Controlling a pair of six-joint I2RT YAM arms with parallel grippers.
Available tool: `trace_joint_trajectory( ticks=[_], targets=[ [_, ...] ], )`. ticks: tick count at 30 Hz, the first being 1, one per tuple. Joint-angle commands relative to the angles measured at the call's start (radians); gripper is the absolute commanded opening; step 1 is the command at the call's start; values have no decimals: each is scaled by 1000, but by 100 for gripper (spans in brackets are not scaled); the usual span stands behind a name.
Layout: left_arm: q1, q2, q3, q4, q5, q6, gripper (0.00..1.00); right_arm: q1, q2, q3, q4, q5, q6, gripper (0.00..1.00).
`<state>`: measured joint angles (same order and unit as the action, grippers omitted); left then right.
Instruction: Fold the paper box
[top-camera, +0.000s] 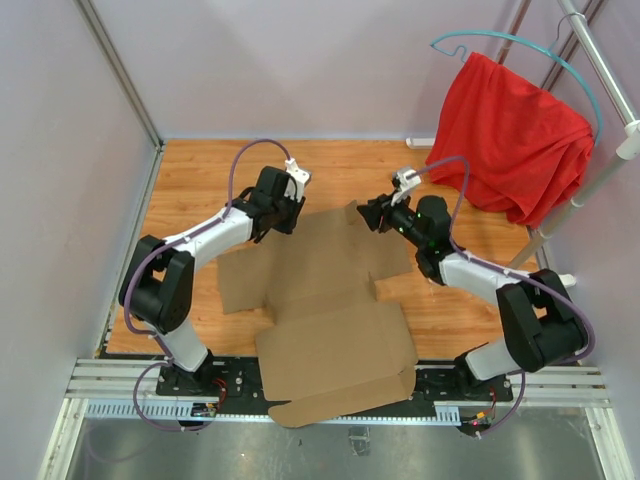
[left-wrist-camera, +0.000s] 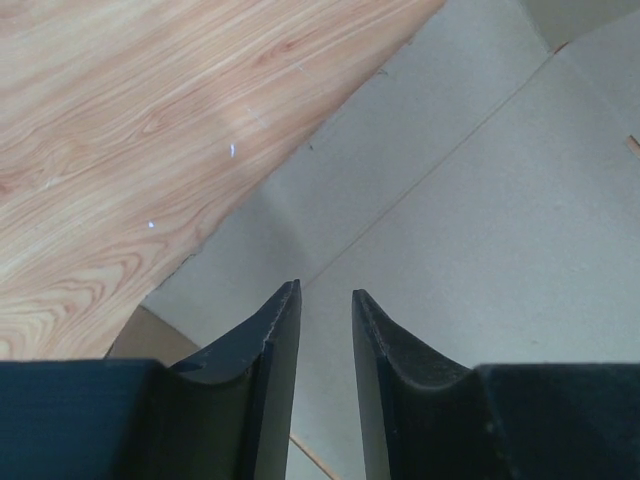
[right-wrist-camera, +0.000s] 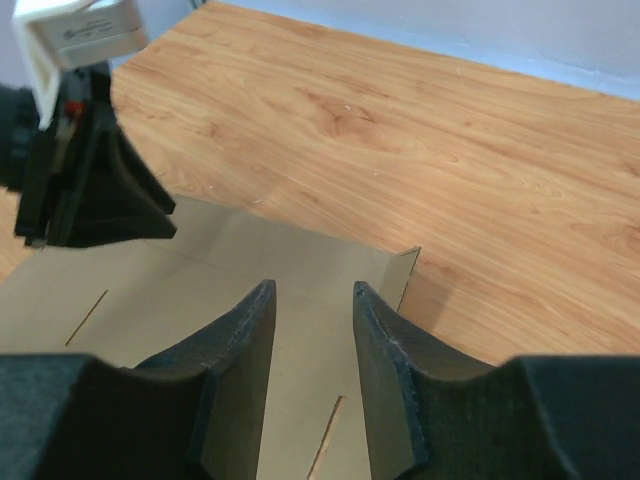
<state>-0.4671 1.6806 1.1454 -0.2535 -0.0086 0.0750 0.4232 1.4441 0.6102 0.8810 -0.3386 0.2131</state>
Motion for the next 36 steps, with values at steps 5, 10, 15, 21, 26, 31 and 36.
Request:
trace_joint_trajectory(
  ticks=[5, 10, 15, 21, 26, 31, 36],
  targets=[
    [10, 20, 73, 17, -145, -12, 76, -95, 81, 263, -560, -4, 145, 46],
    [77, 58, 143, 75, -27, -60, 99, -174, 170, 349, -638, -144, 219, 48],
    [102, 111, 178, 91, 169, 53, 99, -184, 214, 426, -745, -204, 173, 48],
    [193, 201, 159, 111, 562, 102, 95, -184, 230, 421, -759, -258, 132, 48],
    [246, 277, 180, 83, 652, 54, 85, -185, 273, 456, -748, -310, 125, 48],
    [246, 258, 154, 117, 605, 35, 82, -168, 364, 560, -788, -307, 109, 49],
    [248, 227, 157, 123, 517, 7, 78, -100, 479, 747, -970, -121, 5, 48]
  ],
)
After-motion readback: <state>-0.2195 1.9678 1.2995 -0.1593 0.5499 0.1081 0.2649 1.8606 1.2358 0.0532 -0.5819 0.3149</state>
